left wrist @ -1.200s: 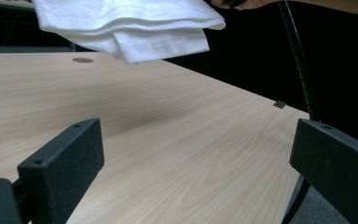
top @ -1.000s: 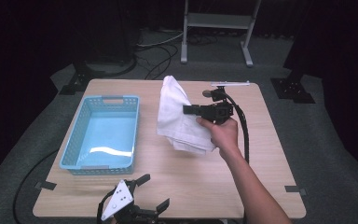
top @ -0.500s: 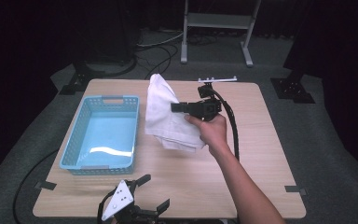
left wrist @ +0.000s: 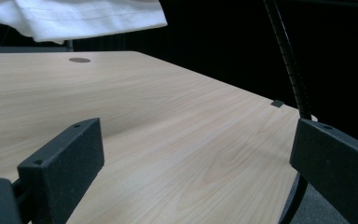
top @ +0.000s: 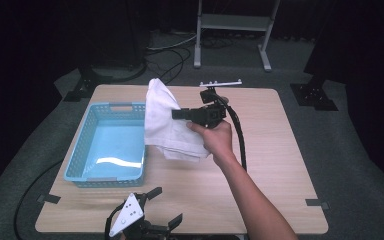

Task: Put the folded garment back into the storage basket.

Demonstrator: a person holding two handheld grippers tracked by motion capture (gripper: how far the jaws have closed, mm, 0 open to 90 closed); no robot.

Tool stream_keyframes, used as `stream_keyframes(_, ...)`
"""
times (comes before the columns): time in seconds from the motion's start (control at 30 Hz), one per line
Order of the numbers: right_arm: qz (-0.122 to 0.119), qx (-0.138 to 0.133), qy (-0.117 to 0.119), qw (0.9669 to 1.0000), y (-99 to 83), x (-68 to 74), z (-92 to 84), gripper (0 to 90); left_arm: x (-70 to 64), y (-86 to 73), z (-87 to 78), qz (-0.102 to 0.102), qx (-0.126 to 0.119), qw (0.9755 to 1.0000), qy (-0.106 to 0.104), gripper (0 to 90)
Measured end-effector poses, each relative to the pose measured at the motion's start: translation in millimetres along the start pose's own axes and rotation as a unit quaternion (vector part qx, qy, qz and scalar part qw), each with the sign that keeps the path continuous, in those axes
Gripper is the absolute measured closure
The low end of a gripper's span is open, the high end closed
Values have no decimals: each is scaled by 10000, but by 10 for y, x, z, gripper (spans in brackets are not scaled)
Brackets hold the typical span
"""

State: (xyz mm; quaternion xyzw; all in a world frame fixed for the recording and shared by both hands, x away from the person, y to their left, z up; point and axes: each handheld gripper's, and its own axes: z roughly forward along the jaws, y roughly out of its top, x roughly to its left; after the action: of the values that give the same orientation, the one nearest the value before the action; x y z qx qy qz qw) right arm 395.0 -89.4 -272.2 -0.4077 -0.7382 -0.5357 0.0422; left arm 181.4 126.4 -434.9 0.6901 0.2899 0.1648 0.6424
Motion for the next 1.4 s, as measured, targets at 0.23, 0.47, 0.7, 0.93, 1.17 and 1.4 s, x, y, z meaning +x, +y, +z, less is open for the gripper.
stream_keyframes(0.23,-60,42,49,10000,41,70,73,748,-4,0,1,4,-8,10000,-9,25)
stream_keyframes(0.47,-135,60,115,9998,98,165,196,748,-10,-2,4,4,0,10000,-28,25)
stream_keyframes(0.7,-152,25,153,9998,142,243,295,748,-4,-2,-1,-12,-16,10000,-14,25)
stream_keyframes(0.93,-156,19,207,9997,178,302,412,748,-3,-3,-4,13,-7,10000,-13,25)
stream_keyframes(1.17,-130,24,271,9995,201,345,540,748,-1,-6,-6,-7,-17,10000,-2,25)
stream_keyframes(1.4,-157,64,300,9994,245,408,641,748,-2,-19,5,8,35,10000,-26,25)
